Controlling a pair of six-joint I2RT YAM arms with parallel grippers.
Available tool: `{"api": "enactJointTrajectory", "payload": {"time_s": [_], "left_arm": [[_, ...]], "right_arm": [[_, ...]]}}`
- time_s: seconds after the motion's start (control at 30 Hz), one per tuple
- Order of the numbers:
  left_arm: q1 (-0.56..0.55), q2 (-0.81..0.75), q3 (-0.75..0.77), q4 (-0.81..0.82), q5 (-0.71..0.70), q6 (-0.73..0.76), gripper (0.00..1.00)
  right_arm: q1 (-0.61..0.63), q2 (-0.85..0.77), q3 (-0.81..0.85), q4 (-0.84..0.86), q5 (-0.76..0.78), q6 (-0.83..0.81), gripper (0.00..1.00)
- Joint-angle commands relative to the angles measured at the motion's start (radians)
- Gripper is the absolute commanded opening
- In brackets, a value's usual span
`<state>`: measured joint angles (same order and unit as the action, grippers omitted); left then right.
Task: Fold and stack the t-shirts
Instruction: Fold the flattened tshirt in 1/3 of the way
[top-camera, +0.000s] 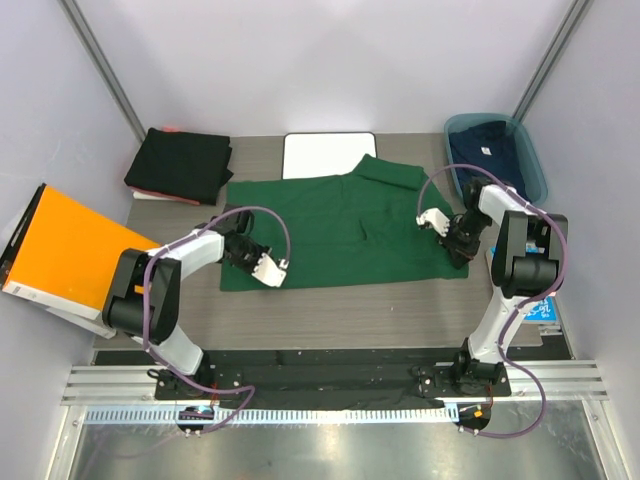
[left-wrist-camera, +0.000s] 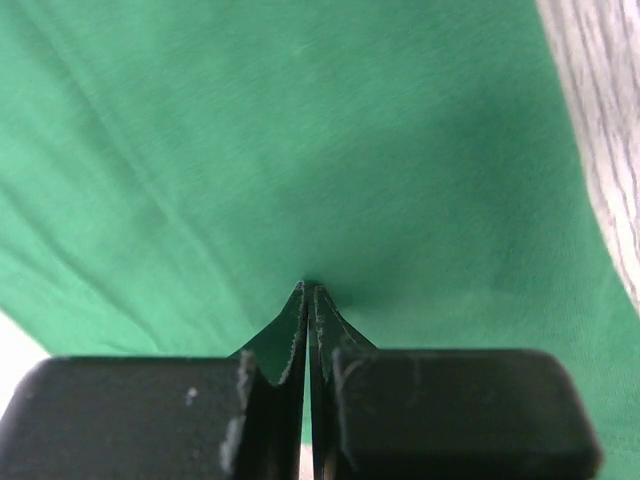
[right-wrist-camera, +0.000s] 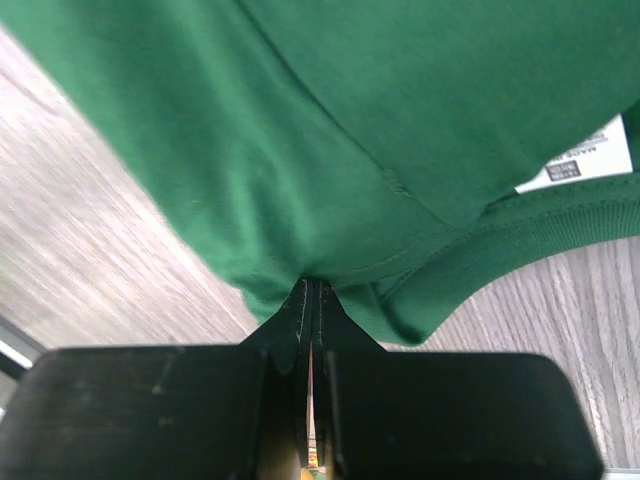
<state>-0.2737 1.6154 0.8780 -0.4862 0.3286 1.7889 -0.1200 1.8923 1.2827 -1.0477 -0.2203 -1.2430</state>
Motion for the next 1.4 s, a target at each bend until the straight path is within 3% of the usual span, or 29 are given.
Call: {"api": "enactJointTrajectory", "payload": {"time_s": [0.0,0.4,0.43,0.47,0.53,0.6,0.7,0.8,0.87,0.9,0.93,1.0,1.07,1.37], "left_arm": [[-0.019,0.037,-0.016,0.034,-0.042,0.017,0.00],[-0.022,0.011,-0.042,-0.002,-0.069,0.044,0.00],[-0.024,0.003,-0.042,0.000,-0.063,0.041,0.00],[-0.022,-0.008,-0.034,0.006,-0.059,0.023,0.00],[-0.022,-0.046,-0.016,0.020,-0.048,-0.045,0.31],[-0.024,-0.078,0.015,0.020,-0.034,-0.100,0.45],[-0.022,-0.156,0.042,-0.002,-0.010,-0.128,0.57],[-0.022,-0.242,0.038,-0.025,0.052,-0.125,0.59],[-0.024,-0.285,0.003,-0.032,0.090,-0.103,0.48],[-0.028,-0.296,-0.013,-0.034,0.111,-0.091,0.14],[-0.032,-0.301,-0.049,-0.035,0.116,-0.060,0.01],[-0.047,-0.295,-0.088,-0.026,0.121,-0.028,0.00],[-0.062,-0.275,-0.138,0.029,0.121,-0.014,0.00],[-0.076,-0.118,-0.122,0.100,0.112,-0.063,0.00]], "right_arm": [[-0.021,0.019,0.009,0.044,0.058,-0.007,0.01],[-0.075,-0.015,-0.057,0.071,0.089,-0.052,0.01],[-0.075,-0.021,-0.046,0.068,0.070,-0.049,0.02],[-0.072,-0.030,-0.034,0.055,0.053,-0.047,0.09],[-0.057,-0.059,0.016,0.023,-0.011,-0.049,0.17],[-0.040,-0.084,0.047,-0.030,-0.080,-0.055,0.26],[0.016,-0.143,0.099,-0.077,-0.128,-0.064,0.32],[0.081,-0.199,0.121,-0.075,-0.169,-0.078,0.37],[0.120,-0.232,0.099,-0.048,-0.171,-0.087,0.37],[0.162,-0.242,0.087,-0.038,-0.166,-0.104,0.36],[0.183,-0.249,0.051,-0.025,-0.151,-0.107,0.34],[0.238,-0.266,0.003,0.069,-0.130,-0.096,0.11],[0.263,-0.263,-0.046,0.160,-0.107,-0.076,0.01],[0.261,-0.090,0.018,0.245,-0.074,-0.050,0.01]]}}
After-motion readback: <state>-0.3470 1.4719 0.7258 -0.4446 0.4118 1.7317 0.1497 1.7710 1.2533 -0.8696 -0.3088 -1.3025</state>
